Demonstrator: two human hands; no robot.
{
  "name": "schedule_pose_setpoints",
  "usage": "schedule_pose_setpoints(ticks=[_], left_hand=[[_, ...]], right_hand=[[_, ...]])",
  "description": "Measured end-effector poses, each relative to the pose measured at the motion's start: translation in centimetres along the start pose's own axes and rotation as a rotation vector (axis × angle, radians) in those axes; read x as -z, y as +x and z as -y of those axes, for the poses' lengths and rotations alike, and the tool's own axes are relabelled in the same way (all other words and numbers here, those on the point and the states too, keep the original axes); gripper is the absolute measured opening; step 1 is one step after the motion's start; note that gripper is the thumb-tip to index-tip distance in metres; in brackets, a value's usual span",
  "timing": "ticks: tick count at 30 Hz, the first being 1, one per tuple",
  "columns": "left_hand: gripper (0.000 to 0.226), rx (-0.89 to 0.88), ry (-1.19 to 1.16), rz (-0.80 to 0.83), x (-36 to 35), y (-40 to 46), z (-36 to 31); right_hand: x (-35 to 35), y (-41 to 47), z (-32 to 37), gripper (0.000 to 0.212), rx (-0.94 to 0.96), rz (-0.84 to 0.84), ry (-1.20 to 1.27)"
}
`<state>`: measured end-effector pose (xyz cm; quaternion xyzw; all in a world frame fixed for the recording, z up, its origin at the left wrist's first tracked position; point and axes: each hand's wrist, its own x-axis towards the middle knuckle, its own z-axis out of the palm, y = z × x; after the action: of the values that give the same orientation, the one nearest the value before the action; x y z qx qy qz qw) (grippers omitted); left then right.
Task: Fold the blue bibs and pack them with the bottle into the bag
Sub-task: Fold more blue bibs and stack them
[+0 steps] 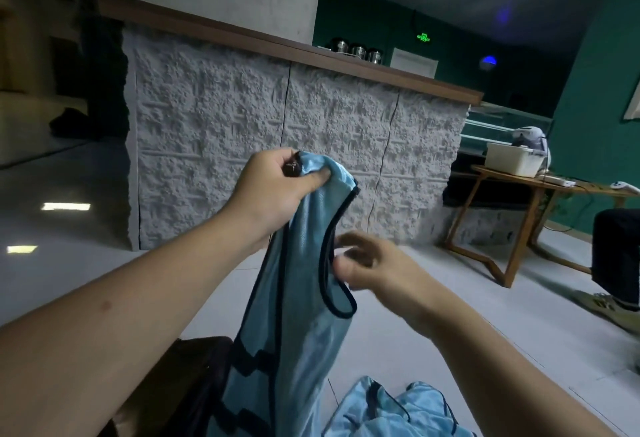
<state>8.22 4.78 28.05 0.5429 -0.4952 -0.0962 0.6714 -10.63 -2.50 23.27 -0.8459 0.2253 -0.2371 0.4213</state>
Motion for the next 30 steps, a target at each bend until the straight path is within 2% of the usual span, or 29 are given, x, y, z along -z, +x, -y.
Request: schedule_pose_setpoints(ticks=[3, 6, 9, 12, 14, 16, 19, 23, 26, 30], left_hand=[[0.024, -0.066, 0.036, -0.021, 0.1, 0.2, 0.0], [0.018, -0.066, -0.003, 0.020, 0.2, 0.1, 0.2], [0.015, -0.062, -0.035, 0.009, 0.5, 0.1, 0.7], [0.015, -0.061, -0.056, -0.009, 0.8, 0.1, 1.1], [0.015, -0.057, -0.070, -0.010, 0.9, 0.2, 1.2], [0.016, -0.062, -0.077, 0.000, 1.0, 0.3, 1.3], [0.016, -0.063, -0.077, 0.012, 1.1, 0.5, 1.4], [0.013, -0.056, -0.056, 0.015, 1.7, 0.8, 1.7], [0.009, -0.032, -0.064, -0.042, 2.3, 1.1, 1.9], [0.013, -0.006, -0.049, -0.135, 2.9, 1.4, 2.2]], right_hand=[[-2.1, 0.0, -0.7, 0.083, -0.042, 0.043, 0.011], [-3.4, -0.1, -1.3, 0.077, 0.064, -0.050, 0.085], [-3.9, 0.1, -2.2, 0.068, 0.235, -0.155, -0.069], [-4.3, -0.1, -3.2, 0.062, 0.328, -0.226, -0.190], [-4.5, 0.1, -3.4, 0.052, 0.338, -0.146, -0.331], [-4.7, 0.4, -3.6, 0.047, 0.257, -0.011, -0.449], [-5.1, 0.6, -4.1, 0.037, 0.137, 0.082, -0.493], [-3.9, 0.7, -4.4, 0.049, 0.121, 0.099, -0.572], [-2.4, 0.9, -4.0, 0.042, 0.107, 0.015, -0.463], [-1.2, 1.3, -4.4, 0.050, 0.065, -0.128, 0.030]])
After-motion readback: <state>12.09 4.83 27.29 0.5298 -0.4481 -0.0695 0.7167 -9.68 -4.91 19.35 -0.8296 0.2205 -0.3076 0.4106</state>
